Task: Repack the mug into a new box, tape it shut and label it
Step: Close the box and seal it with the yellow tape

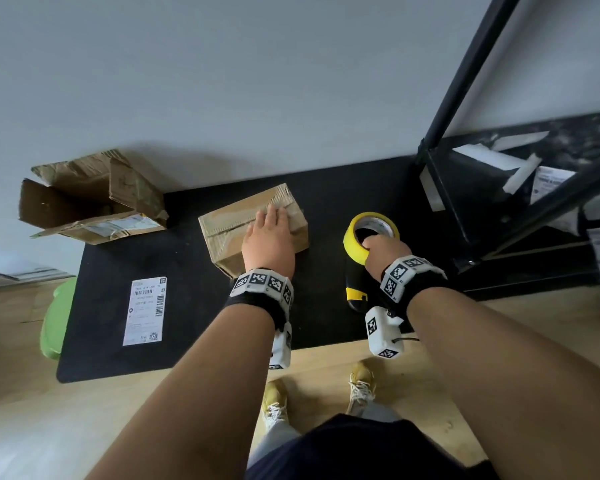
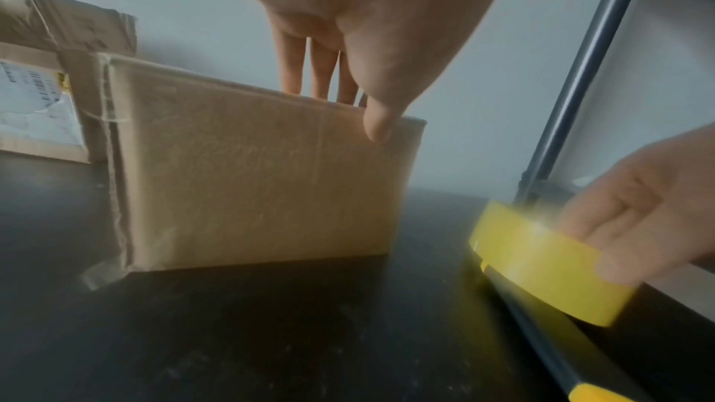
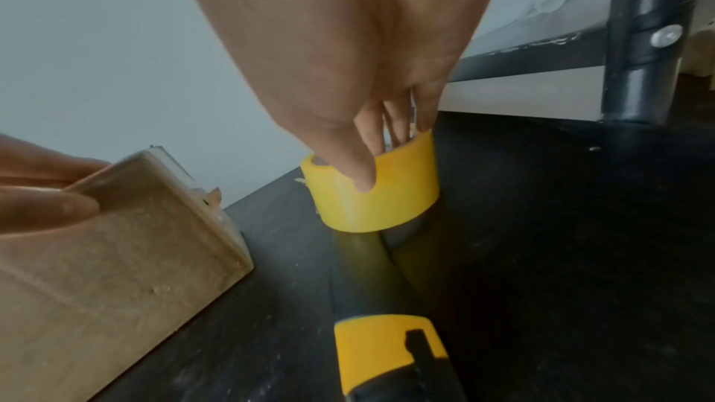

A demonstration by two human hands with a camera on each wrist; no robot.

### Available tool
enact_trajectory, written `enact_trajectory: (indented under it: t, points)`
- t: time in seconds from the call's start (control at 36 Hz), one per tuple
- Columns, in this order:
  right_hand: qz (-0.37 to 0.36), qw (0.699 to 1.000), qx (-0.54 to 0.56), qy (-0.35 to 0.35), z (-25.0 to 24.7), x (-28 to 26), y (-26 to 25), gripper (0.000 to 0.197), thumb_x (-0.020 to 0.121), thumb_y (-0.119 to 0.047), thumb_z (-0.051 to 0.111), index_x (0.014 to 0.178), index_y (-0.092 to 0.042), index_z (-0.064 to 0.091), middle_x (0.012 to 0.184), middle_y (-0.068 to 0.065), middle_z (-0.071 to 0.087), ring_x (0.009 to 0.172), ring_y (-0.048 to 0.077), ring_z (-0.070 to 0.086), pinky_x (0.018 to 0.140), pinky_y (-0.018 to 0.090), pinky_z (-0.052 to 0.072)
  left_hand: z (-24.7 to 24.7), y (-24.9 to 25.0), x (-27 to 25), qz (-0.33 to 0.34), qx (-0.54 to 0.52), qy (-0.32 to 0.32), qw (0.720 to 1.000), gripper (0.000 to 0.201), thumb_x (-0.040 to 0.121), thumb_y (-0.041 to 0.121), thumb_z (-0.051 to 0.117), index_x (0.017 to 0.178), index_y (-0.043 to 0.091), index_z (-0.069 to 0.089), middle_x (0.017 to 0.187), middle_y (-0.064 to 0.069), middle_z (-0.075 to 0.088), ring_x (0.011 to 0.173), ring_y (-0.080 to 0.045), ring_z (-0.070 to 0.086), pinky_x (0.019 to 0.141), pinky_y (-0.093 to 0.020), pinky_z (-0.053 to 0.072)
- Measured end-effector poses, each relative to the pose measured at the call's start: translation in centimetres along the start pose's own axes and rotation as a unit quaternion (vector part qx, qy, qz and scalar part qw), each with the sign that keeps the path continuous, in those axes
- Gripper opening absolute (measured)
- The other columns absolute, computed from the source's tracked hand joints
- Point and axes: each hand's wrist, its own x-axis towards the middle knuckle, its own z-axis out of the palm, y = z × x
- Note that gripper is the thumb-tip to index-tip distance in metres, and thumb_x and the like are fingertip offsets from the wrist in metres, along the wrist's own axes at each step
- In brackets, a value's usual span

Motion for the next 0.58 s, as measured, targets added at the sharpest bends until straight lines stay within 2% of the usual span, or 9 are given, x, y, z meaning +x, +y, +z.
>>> enact_trajectory:
  t: [0.08, 0.17, 0.31, 0.36, 0.42, 0.44, 0.5, 0.53, 0.58]
  points:
    - [0.022, 1.000, -0.004, -0.022, -0.6, 0.4, -0.3, 0.044, 0.096, -0.024, 0.052, 0.140, -0.021, 0.045, 0.139, 0.002, 0.050, 0.125, 0.025, 0.049, 0.099, 0.033, 0.042, 0.0, -0.2, 0.3, -0.002, -0.009, 0.024, 1.000, 0.056, 0.097, 0.016, 0.047, 0.149, 0.017, 0.025, 0.158, 0.001, 0.020, 0.146, -0.019, 0.016, 0.113, -0.036, 0.026]
    - [0.036, 0.998, 0.027, -0.031, -0.3, 1.3, -0.1, 0.047, 0.099, -0.028, 0.046, 0.144, -0.018, 0.040, 0.142, 0.005, 0.047, 0.129, 0.026, 0.046, 0.105, 0.036, 0.039, -0.1, -0.3, 0.5, -0.006, -0.023, 0.035, 0.999, 0.047, 0.098, 0.028, 0.048, 0.143, 0.018, 0.038, 0.153, 0.002, 0.032, 0.141, -0.021, 0.027, 0.109, -0.038, 0.031]
    - [-0.035, 0.988, 0.112, 0.102, -1.3, -1.4, 0.9, 0.034, 0.093, -0.015, 0.045, 0.123, -0.009, 0.058, 0.122, 0.016, 0.061, 0.113, 0.035, 0.057, 0.091, 0.041, 0.046, -0.7, 0.4, 1.3, -0.041, -0.070, 0.007, 0.997, 0.045, 0.092, 0.041, 0.034, 0.120, 0.020, 0.061, 0.134, 0.002, 0.050, 0.125, -0.024, 0.039, 0.100, -0.041, 0.037]
    - [-0.022, 0.980, 0.164, 0.110, -2.1, -1.7, 0.5, 0.034, 0.092, -0.014, 0.045, 0.122, -0.005, 0.058, 0.122, 0.018, 0.061, 0.113, 0.036, 0.057, 0.089, 0.038, 0.046, -1.3, 0.7, 1.4, -0.067, -0.107, 0.000, 0.992, 0.042, 0.091, 0.034, 0.034, 0.117, 0.017, 0.063, 0.130, -0.003, 0.051, 0.122, -0.026, 0.040, 0.101, -0.041, 0.037]
    - [-0.022, 0.968, 0.224, 0.114, -3.2, -2.4, 0.1, 0.034, 0.095, -0.015, 0.044, 0.122, -0.001, 0.059, 0.123, 0.019, 0.062, 0.112, 0.035, 0.058, 0.086, 0.034, 0.046, -1.8, 1.0, 1.2, -0.081, -0.138, 0.017, 0.987, 0.038, 0.092, 0.024, 0.045, 0.128, 0.017, 0.057, 0.136, -0.007, 0.047, 0.127, -0.028, 0.039, 0.106, -0.042, 0.034]
    - [-0.019, 0.961, 0.250, 0.115, -3.6, -2.6, -0.1, 0.035, 0.098, -0.018, 0.041, 0.123, -0.001, 0.060, 0.124, 0.018, 0.063, 0.109, 0.033, 0.060, 0.080, 0.031, 0.046, -2.0, 1.2, 1.2, -0.074, -0.150, 0.030, 0.985, 0.041, 0.092, 0.023, 0.047, 0.132, 0.018, 0.054, 0.139, -0.007, 0.046, 0.129, -0.028, 0.037, 0.108, -0.041, 0.033]
    - [-0.027, 0.949, 0.281, 0.140, -4.1, -2.9, -0.4, 0.037, 0.102, -0.022, 0.038, 0.126, -0.005, 0.060, 0.119, 0.016, 0.065, 0.086, 0.028, 0.062, 0.057, 0.024, 0.039, -2.5, 1.5, 1.2, -0.053, -0.182, 0.041, 0.981, 0.042, 0.093, 0.022, 0.050, 0.135, 0.018, 0.052, 0.140, -0.007, 0.046, 0.130, -0.026, 0.039, 0.107, -0.038, 0.033]
    - [-0.035, 0.943, 0.294, 0.155, -4.3, -3.1, -0.6, 0.036, 0.101, -0.023, 0.038, 0.121, -0.004, 0.062, 0.115, 0.017, 0.066, 0.076, 0.027, 0.060, 0.053, 0.024, 0.035, -2.9, 1.8, 1.2, -0.045, -0.206, 0.036, 0.977, 0.041, 0.094, 0.023, 0.051, 0.134, 0.017, 0.053, 0.139, -0.007, 0.048, 0.129, -0.025, 0.041, 0.106, -0.037, 0.034]
    - [-0.040, 0.928, 0.333, 0.163, -4.7, -3.2, -1.0, 0.033, 0.098, -0.021, 0.042, 0.100, 0.000, 0.066, 0.102, 0.020, 0.066, 0.080, 0.033, 0.058, 0.062, 0.028, 0.040, -3.4, 2.3, 1.3, -0.033, -0.255, 0.016, 0.966, 0.038, 0.095, 0.026, 0.053, 0.132, 0.016, 0.056, 0.135, -0.006, 0.054, 0.125, -0.024, 0.048, 0.103, -0.033, 0.038]
